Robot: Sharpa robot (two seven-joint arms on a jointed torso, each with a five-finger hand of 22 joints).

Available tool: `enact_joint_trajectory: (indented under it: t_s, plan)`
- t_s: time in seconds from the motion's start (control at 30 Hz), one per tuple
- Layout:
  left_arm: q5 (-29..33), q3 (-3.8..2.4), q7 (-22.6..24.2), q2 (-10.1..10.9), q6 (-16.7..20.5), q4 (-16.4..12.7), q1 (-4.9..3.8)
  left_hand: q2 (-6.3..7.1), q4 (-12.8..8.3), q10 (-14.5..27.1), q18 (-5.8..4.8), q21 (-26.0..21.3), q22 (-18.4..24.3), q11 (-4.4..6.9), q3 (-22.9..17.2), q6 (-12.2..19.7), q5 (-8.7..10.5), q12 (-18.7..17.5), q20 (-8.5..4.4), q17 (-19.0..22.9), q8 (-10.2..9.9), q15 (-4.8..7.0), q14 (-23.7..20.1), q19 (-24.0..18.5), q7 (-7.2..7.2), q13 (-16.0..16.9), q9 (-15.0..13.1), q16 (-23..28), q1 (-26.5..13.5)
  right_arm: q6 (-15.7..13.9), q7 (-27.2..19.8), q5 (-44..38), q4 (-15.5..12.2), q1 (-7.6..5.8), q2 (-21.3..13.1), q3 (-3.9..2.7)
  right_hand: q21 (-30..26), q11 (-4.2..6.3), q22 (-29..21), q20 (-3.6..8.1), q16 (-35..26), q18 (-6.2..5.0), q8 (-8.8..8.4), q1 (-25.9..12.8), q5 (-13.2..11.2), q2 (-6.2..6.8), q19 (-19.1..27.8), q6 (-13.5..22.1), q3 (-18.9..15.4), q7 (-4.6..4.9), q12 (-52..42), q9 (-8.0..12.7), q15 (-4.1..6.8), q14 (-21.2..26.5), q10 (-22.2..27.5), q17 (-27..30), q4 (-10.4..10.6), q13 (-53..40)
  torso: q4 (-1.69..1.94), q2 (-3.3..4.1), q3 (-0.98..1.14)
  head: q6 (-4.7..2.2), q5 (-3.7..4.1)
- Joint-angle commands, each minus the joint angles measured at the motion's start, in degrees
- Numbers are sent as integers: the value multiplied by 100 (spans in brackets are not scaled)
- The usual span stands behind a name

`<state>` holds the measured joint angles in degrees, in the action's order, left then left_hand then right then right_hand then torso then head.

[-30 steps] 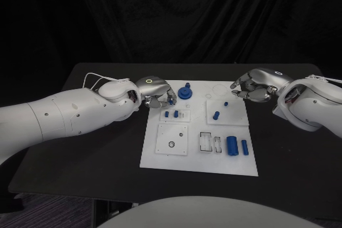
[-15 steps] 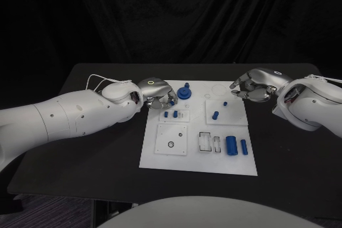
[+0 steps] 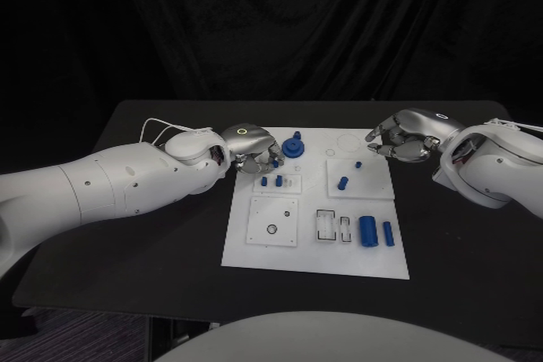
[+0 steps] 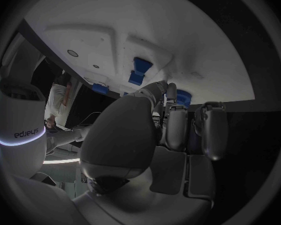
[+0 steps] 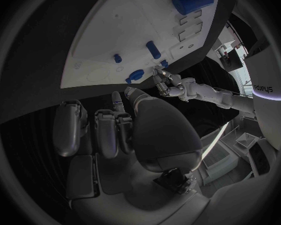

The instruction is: Assemble the parts on the task board

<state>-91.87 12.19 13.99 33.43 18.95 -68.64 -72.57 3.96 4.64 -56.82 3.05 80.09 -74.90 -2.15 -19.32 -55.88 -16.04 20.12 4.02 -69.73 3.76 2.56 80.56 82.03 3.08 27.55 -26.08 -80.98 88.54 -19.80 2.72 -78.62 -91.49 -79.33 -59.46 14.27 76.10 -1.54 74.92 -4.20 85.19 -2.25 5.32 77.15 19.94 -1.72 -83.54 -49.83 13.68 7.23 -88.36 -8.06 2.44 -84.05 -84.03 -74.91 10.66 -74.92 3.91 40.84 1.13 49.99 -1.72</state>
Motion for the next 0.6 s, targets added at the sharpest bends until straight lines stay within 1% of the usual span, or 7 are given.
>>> enact_joint_trajectory:
  t_s: [0.03, 0.17, 0.33, 0.43, 0.5, 0.53, 0.6]
  plan:
    - [2, -5, 4, -27, 11, 13, 14, 18, 9, -41, -39, 5, -1155, 7, -30, 37, 7, -20, 8, 18, -21, -29, -20, 5, 8, -7, 6, 32, -14, 67, 100, 31, -6, 14, -3, -4, -28, -22, 1045, 3, -19, -113, -14, -14, 14, 20, 35, -38, 37, 12, 39, 7, -36, -448, -364, -1126, -3, -1311, 5, -4, 0, 1, 1]
    - [2, -5, 6, -43, -91, 36, 17, 41, -2, -21, -28, -38, -1140, -3, -35, 87, 12, -61, 16, 72, -27, -36, -48, -28, -21, -30, 33, 63, -17, 78, 106, 32, -7, 14, -2, -4, -37, -23, 1043, 2, -24, -115, -10, -20, 12, 21, 38, -48, 43, 12, 41, 8, -37, -447, -362, -1122, -5, -1309, 2, -4, -3, 1, -8]
    - [2, -5, -12, -53, -195, 63, 22, 63, -15, 15, -20, -76, -1129, -22, -51, 220, 53, -137, 30, 130, -33, -52, -83, -57, -76, -72, 92, 99, -25, 98, 115, 33, -7, 14, -3, -4, -33, -23, 1045, 2, -21, -114, -9, -22, 11, 21, 35, -52, 46, 13, 41, 8, -37, -447, -362, -1124, -5, -1309, 4, -3, 1, 1, -1]
    - [2, -5, -32, -51, -237, 79, 25, 108, -14, 54, -11, -116, -1117, -52, -72, 551, 86, -237, 54, 194, -36, -77, -120, -86, -198, -127, 216, 134, -60, 109, 121, 33, -7, 14, -3, -4, -33, -23, 1045, 2, -21, -114, -9, -22, 11, 21, 35, -52, 46, 13, 41, 8, -37, -447, -362, -1124, -5, -1309, 3, -5, 2, 1, -2]
    - [2, -5, -48, -47, -250, 85, 26, 124, -2, 82, -10, -125, -1116, -67, -78, 675, 115, -278, 65, 206, -34, -89, -128, -92, -243, -149, 272, 140, -84, 114, 123, 33, -6, 14, -3, -4, -33, -23, 1045, 2, -21, -114, -9, -22, 11, 21, 35, -52, 46, 13, 41, 8, -37, -447, -362, -1124, -5, -1309, 3, -6, 1, 1, -5]
    - [2, -5, -59, -43, -246, 89, 27, 138, 21, 137, -8, -139, -1112, -90, -77, 804, 171, -327, 77, 220, -34, -105, -137, -102, -283, -170, 325, 146, -117, 117, 124, 33, -5, 14, -2, -4, -33, -23, 1045, 2, -21, -114, -9, -22, 11, 21, 35, -52, 46, 13, 41, 8, -37, -447, -362, -1124, -5, -1309, 2, -5, 1, 1, -9]
    - [2, -5, -67, -35, -233, 91, 28, 153, 28, 212, -3, -165, -1104, -113, -84, 923, 189, -382, 93, 244, -32, -123, -152, -120, -327, -192, 384, 157, -130, 119, 124, 33, -5, 14, -1, -4, -33, -23, 1045, 2, -21, -114, -9, -22, 11, 21, 35, -52, 46, 13, 41, 8, -37, -447, -362, -1124, -5, -1309, 0, -5, 1, 1, -13]
